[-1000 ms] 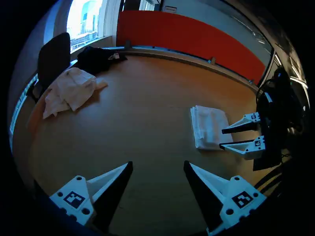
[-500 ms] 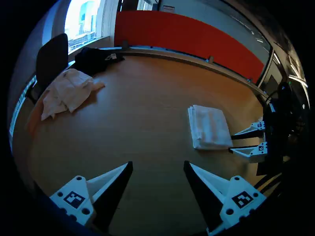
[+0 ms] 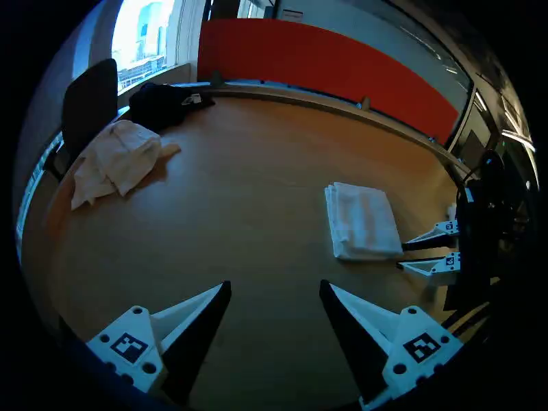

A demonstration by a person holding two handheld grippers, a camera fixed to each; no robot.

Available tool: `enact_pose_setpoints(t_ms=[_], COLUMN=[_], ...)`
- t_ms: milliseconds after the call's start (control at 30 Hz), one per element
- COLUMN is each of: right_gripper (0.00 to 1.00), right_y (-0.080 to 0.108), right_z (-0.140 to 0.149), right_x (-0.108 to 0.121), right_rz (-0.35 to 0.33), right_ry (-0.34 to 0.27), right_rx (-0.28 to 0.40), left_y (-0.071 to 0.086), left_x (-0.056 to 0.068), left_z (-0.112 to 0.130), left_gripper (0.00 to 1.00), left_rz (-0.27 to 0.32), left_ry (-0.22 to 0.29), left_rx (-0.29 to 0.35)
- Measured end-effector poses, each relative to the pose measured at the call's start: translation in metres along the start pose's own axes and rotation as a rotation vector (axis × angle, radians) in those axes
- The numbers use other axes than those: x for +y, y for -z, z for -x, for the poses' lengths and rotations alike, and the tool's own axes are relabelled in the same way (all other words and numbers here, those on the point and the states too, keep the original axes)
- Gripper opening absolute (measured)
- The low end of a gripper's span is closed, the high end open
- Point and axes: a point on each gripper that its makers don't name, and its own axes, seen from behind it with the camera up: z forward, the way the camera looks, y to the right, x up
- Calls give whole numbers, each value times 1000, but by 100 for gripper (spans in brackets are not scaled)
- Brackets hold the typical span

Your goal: Fold towel

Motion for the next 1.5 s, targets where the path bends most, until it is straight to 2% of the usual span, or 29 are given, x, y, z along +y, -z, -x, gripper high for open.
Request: enact_pose_setpoints(t_ms=[167,333,500,700,900,1267,1500], right_gripper=[28,20,6,5,5,5,5], right_y=[-1,-1,0,1,14,62,98], right_z=[2,2,2,-2,-23,-94,-137], right_x=[4,6,10,10,11,25,33], right_rz=[19,23,34,32,36,71,93], right_ry=[-12,-34,-41,-37,-26,45,58], right_rx=[1,6,8,22,75,193,274], left_y=[1,1,1,1,2,6,9], left_x=[0,0,0,1,2,9,18], left_z=[1,1,1,0,-4,-25,-41], left_gripper=[96,96,96,96,96,96,96], left_rz=[-1,-1,1,2,5,19,34], left_ry=[0,-1,-2,-7,-11,-24,-36], left_rx=[-2,-2,-1,-1,5,40,68])
